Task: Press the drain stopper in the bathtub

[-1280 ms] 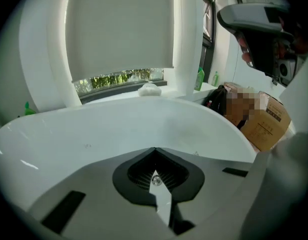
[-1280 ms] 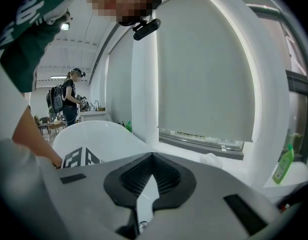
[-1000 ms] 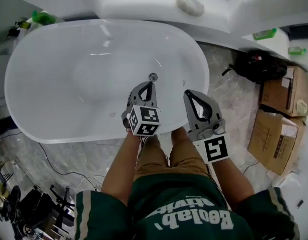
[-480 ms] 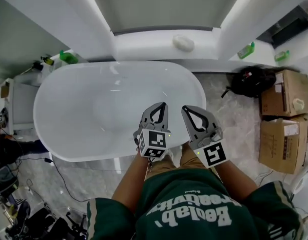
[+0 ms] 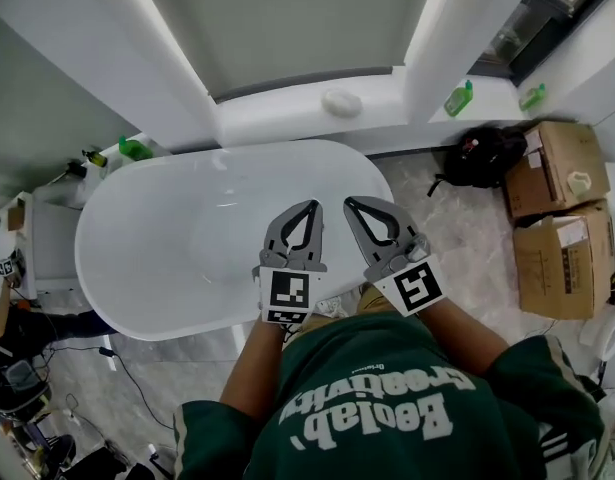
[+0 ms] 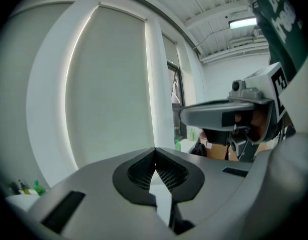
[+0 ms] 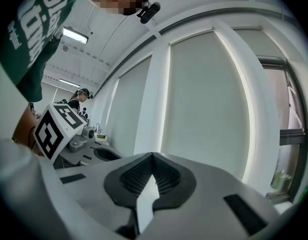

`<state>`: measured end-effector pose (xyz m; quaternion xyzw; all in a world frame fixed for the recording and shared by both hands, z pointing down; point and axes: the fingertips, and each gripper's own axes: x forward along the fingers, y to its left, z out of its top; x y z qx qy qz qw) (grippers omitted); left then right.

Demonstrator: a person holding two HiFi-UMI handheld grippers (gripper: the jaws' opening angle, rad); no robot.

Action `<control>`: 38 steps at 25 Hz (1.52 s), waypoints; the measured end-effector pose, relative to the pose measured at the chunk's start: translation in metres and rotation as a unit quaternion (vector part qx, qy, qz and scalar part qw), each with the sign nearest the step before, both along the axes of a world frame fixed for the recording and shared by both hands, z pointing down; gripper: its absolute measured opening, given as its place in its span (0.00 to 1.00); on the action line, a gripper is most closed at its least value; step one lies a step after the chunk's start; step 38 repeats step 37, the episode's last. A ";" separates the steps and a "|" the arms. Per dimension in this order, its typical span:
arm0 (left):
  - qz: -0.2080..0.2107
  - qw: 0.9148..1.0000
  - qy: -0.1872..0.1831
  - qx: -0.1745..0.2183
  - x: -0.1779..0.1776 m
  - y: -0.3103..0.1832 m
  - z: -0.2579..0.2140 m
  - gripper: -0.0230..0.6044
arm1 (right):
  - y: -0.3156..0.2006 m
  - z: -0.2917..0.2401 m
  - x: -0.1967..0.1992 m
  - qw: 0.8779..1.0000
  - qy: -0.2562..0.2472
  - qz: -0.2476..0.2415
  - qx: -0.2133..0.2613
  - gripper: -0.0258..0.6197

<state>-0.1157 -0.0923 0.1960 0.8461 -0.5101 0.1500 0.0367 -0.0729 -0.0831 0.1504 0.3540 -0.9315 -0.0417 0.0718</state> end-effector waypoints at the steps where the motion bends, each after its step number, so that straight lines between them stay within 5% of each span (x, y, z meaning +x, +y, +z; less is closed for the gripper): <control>1: 0.003 1.000 0.003 0.014 -0.002 0.003 -0.012 0.05 | 0.001 -0.005 -0.001 1.000 -0.007 -0.002 0.002 0.06; 8: -0.004 0.995 0.040 0.090 -0.011 0.039 -0.074 0.05 | 0.025 -0.030 0.013 0.999 -0.037 -0.003 0.016 0.06; 13: -0.026 0.992 0.063 0.104 -0.026 0.054 -0.092 0.05 | 0.032 -0.032 0.014 0.999 -0.019 0.009 0.037 0.06; 38: -0.025 0.993 0.009 0.117 -0.045 0.071 -0.099 0.05 | 0.038 -0.042 -0.016 0.998 -0.017 -0.017 0.049 0.06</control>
